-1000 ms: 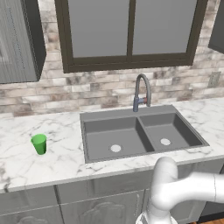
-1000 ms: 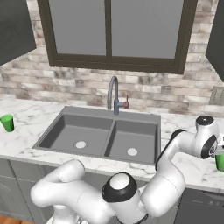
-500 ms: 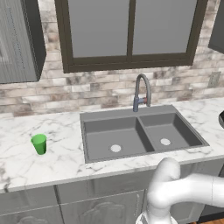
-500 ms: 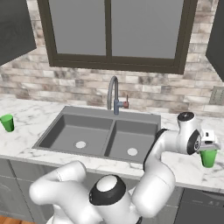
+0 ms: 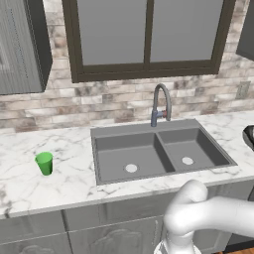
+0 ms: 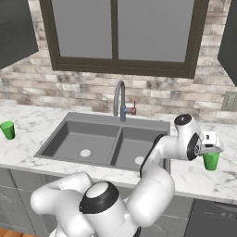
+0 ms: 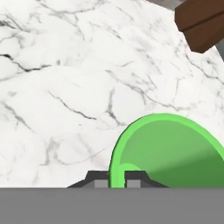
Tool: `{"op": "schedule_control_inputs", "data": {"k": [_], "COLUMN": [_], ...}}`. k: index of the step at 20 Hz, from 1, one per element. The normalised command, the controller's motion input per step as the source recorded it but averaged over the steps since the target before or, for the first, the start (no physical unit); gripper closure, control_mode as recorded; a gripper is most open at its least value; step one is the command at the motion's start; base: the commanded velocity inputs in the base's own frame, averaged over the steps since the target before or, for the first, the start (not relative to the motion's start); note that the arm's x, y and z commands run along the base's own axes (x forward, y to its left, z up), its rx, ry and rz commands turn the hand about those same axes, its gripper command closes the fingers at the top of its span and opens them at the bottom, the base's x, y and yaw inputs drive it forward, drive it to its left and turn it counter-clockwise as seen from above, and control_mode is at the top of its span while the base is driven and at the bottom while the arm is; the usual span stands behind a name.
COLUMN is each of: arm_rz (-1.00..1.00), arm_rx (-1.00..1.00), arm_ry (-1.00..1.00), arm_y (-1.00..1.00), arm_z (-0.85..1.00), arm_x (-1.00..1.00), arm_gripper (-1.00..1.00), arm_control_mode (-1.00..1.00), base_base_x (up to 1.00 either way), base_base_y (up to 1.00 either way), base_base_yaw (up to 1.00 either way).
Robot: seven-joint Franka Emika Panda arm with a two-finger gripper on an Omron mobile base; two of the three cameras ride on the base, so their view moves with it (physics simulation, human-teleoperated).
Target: Place the cup in the left basin and the cup in the right basin of the sink.
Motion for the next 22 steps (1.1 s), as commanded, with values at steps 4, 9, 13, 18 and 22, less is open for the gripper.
{"op": "schedule_control_inputs", "data": {"k": [4,9,13,18,22], "arm_rz": [0.00,0.00,0.00,0.00,0.00], "arm_rx": [0.00,0.00,0.00,0.00,0.00], "arm_ry": [-0.06,-0.06,-0.06,-0.02,0.00], "arm_y": [0.32,0.35,0.32,0.36,0.43], "arm_z": [0.00,0.00,0.02,0.01,0.00], "arm_x": [0.03,0.06,0.16,0.33,0.39], "arm_gripper": [1.00,1.00,1.00,1.00,1.00], "arm_control_mode": [-1.00,-1.00,-1.00,-1.00,-1.00], "base_base_x": [0.00,0.00,0.00,0.00,0.00], "base_base_y": [0.00,0.00,0.00,0.00,0.00], "base_base_yaw": [0.00,0.00,0.00,0.00,0.00]}}
